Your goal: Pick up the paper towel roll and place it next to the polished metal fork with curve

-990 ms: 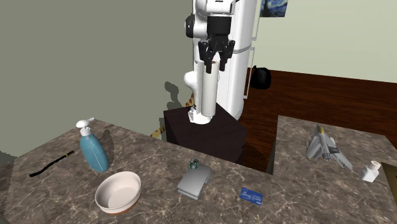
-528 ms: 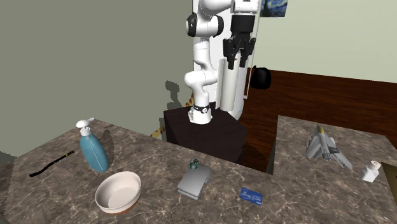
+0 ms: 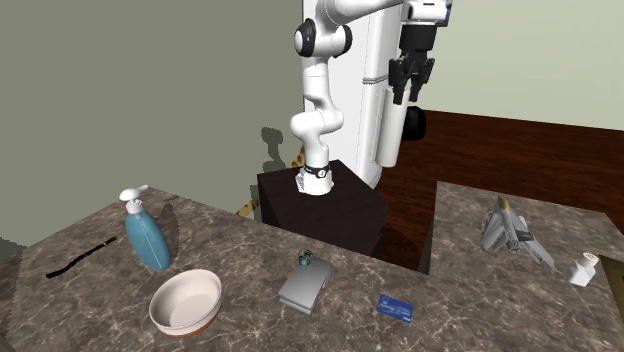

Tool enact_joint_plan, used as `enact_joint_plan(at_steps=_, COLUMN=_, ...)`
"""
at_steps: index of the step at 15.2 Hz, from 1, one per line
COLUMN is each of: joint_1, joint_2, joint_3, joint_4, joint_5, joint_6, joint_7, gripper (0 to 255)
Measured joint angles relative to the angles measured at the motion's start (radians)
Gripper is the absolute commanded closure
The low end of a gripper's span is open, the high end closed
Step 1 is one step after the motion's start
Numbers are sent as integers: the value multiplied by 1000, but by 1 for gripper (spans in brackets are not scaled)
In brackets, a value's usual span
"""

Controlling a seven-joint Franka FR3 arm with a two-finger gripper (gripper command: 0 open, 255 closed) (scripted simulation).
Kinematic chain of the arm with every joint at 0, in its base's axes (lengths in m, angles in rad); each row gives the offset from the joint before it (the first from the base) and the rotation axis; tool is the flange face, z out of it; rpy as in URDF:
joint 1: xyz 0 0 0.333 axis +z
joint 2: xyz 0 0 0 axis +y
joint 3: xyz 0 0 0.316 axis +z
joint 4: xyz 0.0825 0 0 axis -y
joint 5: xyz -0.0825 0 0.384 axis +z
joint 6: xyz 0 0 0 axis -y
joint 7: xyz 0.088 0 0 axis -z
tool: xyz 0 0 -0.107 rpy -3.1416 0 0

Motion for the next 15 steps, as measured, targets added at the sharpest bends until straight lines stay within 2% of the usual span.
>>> enact_joint_plan(at_steps=8, joint_1=88, joint_2=40, joint_3=112, joint_4=40, joint_5=12, joint_6=-6, joint_7=201, gripper=255)
enact_joint_plan(at_steps=15, joint_1=176, joint_2=156, joint_3=206, joint_4=193, joint_5=6, joint_6=-49, joint_7=381, gripper=255)
